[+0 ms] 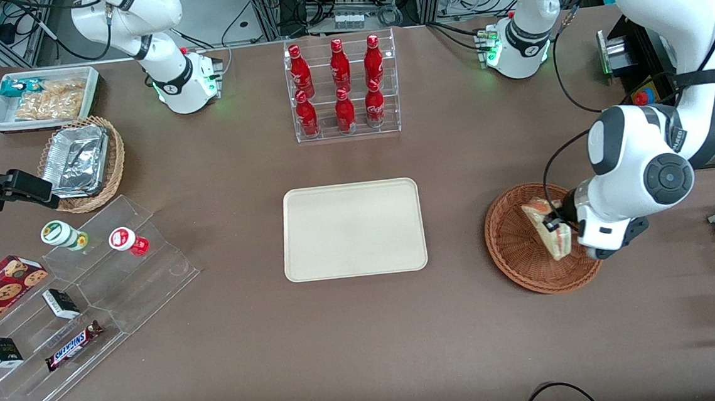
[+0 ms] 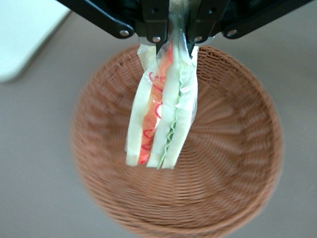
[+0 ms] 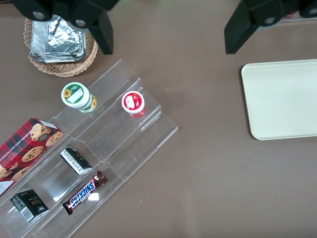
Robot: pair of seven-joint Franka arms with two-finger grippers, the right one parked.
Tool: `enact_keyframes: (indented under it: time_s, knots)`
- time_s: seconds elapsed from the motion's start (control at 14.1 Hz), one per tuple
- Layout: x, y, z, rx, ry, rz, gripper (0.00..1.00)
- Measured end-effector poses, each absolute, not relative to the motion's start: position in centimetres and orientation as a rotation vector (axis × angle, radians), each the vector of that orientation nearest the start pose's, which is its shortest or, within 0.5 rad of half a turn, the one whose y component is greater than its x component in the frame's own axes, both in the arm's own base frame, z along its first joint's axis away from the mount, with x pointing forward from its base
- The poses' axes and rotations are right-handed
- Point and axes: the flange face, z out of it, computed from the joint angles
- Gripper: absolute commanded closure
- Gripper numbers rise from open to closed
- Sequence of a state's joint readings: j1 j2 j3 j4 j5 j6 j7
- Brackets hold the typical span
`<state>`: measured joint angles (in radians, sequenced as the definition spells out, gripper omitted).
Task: Place sandwich from basket to tray
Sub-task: 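Lower the left gripper and close it on the sandwich, then lift the sandwich and carry it over the cream tray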
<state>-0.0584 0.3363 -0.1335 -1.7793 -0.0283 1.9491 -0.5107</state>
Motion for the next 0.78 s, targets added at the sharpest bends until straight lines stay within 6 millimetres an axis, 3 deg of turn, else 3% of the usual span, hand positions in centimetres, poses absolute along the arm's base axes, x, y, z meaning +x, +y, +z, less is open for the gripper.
enact_keyframes:
  time_s: [0.14, 0.35, 0.78]
  knots:
    - [61.0, -15.5, 36.0, -3.138, -0.282, 0.263, 0.85]
    - [60.8, -23.0, 34.3, -3.149, -0.118, 0.278, 0.85]
    - [58.2, -38.4, 31.6, -3.146, -0.161, 0.267, 0.86]
